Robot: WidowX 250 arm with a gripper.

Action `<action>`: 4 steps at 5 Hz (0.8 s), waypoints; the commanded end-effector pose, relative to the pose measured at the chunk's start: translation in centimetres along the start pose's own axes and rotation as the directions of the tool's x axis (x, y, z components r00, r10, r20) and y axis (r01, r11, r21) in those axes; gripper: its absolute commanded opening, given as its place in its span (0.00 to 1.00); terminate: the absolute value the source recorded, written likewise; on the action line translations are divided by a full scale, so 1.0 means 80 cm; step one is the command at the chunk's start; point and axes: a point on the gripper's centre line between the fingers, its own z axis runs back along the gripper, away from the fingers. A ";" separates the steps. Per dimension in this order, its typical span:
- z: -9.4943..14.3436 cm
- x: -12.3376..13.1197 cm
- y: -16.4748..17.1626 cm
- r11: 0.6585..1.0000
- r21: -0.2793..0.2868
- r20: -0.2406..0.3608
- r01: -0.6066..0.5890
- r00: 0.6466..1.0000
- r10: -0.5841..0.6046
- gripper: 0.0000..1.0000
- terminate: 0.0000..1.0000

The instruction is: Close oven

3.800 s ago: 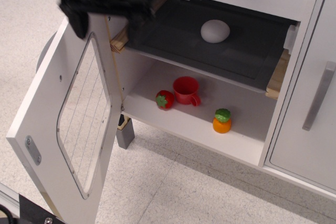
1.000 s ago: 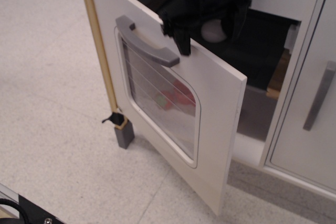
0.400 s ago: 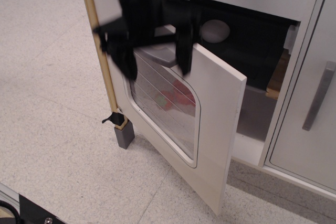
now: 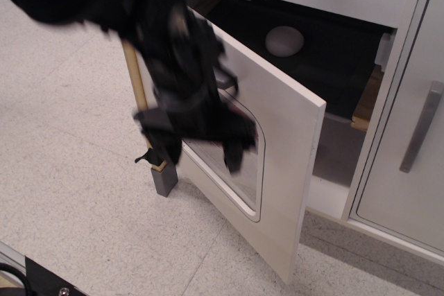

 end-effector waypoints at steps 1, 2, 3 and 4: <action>-0.024 0.049 -0.048 0.999 -0.048 0.083 0.019 0.996 -0.015 1.00 0.00; -0.021 0.069 -0.072 0.997 -0.073 0.098 0.008 0.995 -0.001 1.00 0.00; -0.021 0.090 -0.086 0.996 -0.089 0.106 -0.017 0.994 0.026 1.00 0.00; -0.027 0.115 -0.096 0.994 -0.086 0.140 -0.074 0.986 0.085 1.00 0.00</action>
